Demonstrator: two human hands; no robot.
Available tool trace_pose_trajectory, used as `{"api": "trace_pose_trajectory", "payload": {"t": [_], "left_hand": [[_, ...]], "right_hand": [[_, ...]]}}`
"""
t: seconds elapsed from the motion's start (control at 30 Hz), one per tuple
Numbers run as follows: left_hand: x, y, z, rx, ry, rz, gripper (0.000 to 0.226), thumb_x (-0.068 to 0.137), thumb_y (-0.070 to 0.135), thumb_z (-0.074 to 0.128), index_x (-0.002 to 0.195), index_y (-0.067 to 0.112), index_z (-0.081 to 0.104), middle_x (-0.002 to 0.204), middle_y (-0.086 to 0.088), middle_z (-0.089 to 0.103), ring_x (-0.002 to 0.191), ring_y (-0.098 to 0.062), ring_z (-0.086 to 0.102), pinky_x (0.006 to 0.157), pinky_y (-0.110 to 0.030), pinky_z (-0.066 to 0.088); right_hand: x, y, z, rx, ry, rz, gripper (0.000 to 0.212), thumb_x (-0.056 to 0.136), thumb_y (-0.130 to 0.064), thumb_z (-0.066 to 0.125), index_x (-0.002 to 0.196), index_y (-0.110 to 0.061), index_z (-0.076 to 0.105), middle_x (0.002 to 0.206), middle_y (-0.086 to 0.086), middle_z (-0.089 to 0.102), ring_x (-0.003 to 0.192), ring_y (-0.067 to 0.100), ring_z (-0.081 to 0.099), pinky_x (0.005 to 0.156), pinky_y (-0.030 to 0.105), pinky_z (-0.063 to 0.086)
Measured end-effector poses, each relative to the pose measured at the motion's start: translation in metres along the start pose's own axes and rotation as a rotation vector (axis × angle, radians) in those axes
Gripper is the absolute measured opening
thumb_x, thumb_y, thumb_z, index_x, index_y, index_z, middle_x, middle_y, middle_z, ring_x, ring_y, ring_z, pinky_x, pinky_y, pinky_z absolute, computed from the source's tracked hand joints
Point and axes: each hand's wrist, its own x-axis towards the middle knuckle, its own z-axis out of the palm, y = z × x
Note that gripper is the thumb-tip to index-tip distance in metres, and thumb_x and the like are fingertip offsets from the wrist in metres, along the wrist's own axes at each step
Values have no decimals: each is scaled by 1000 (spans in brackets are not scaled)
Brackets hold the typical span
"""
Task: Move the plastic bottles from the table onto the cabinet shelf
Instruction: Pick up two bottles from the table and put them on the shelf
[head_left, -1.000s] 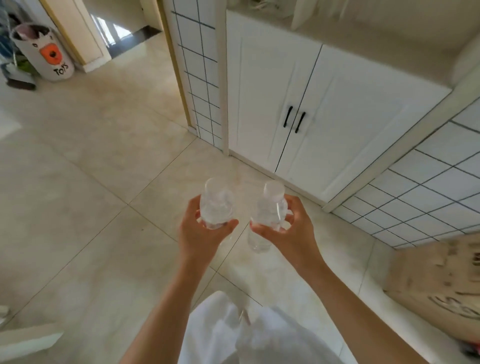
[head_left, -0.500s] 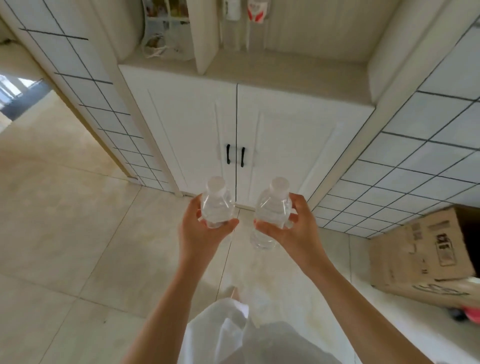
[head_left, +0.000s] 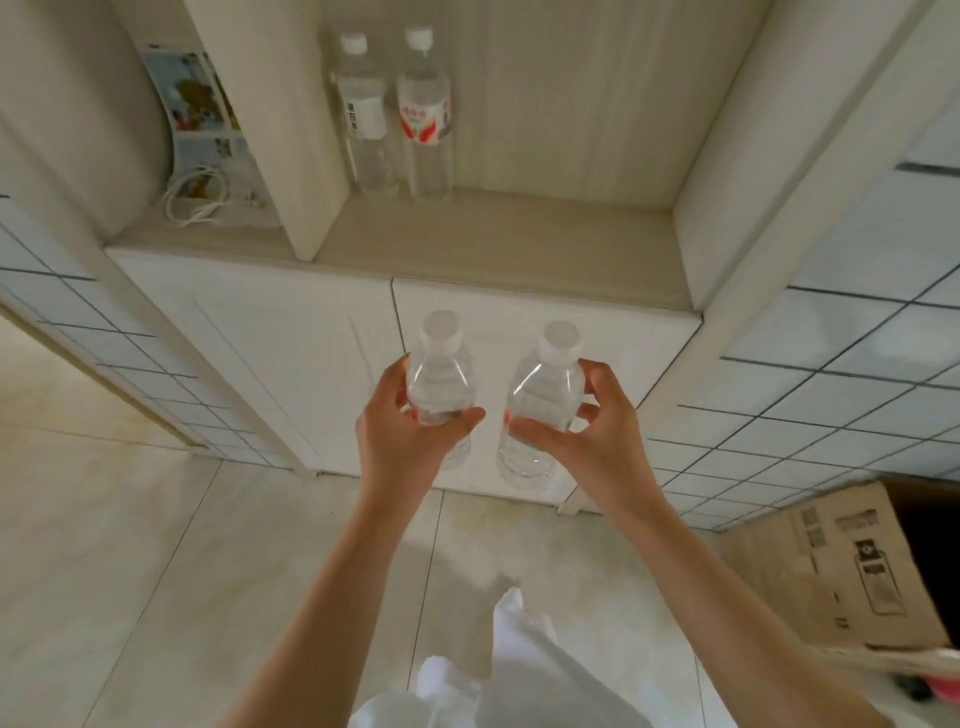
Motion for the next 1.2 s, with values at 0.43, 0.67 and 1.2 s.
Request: {"api": "trace_pose_trajectory", "payload": {"t": [0.43,0.67,1.2], "left_hand": [[131,68,76,-44,88,102,63,57,25,93,112,27,63,96,15,72,92,-6,69,85,-37,59],[197,91,92,-153,109,100,71,52,29,91,116,28,60,100,10,72,94,-10,70,86,-43,59],[313,95,137,-228,23,83,63,62,8,88,114,16,54,91,12,69,75,7,67,74,-17,56]], "right_hand": [[164,-51,-37,16,9,-151,69,62,-17,89,120,-19,53,102,-13,67,90,-7,63,73,8,50],[222,-70,-24,62,95,-178,64,62,-17,89,117,-18,56,100,-10,69,88,-2,67,77,16,54],[338,-69,2,14,224,-220,77,66,-31,86,129,-19,43,111,-4,65,95,9,66,85,33,56]]}}
